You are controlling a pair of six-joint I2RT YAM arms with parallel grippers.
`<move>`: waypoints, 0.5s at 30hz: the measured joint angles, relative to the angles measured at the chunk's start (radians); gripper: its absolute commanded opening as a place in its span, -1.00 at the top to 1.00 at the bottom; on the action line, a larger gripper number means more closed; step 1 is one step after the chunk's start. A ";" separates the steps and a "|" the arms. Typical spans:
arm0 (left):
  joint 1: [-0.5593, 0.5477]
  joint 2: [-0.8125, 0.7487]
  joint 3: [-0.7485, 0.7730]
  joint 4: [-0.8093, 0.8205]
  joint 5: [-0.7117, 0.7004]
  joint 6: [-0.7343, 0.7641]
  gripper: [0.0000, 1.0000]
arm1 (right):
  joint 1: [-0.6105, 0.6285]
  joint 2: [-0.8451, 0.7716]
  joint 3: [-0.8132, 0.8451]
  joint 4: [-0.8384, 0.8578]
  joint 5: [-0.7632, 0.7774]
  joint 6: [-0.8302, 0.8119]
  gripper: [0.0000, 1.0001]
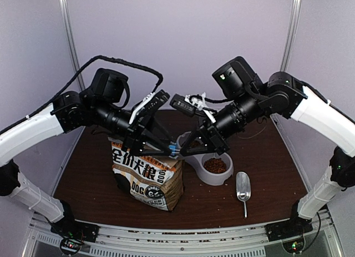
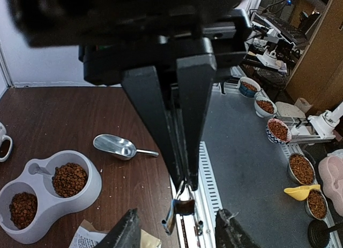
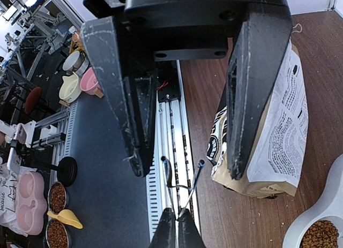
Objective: Serve the pet food
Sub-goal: Pass from the right arm to the left
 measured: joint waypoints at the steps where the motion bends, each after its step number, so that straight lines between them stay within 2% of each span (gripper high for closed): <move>1: 0.000 0.004 0.000 0.000 0.004 -0.001 0.10 | 0.000 0.002 0.000 -0.002 0.000 0.000 1.00; 4: 0.000 0.013 0.000 0.000 0.010 -0.004 0.39 | 0.000 0.011 0.000 -0.008 0.000 -0.001 1.00; 9: -0.002 0.018 0.000 0.000 0.016 -0.013 0.71 | 0.000 0.014 0.000 -0.018 0.000 -0.002 1.00; 15: -0.002 0.018 -0.003 0.000 0.018 -0.020 0.94 | 0.000 0.014 0.000 -0.021 0.005 -0.002 1.00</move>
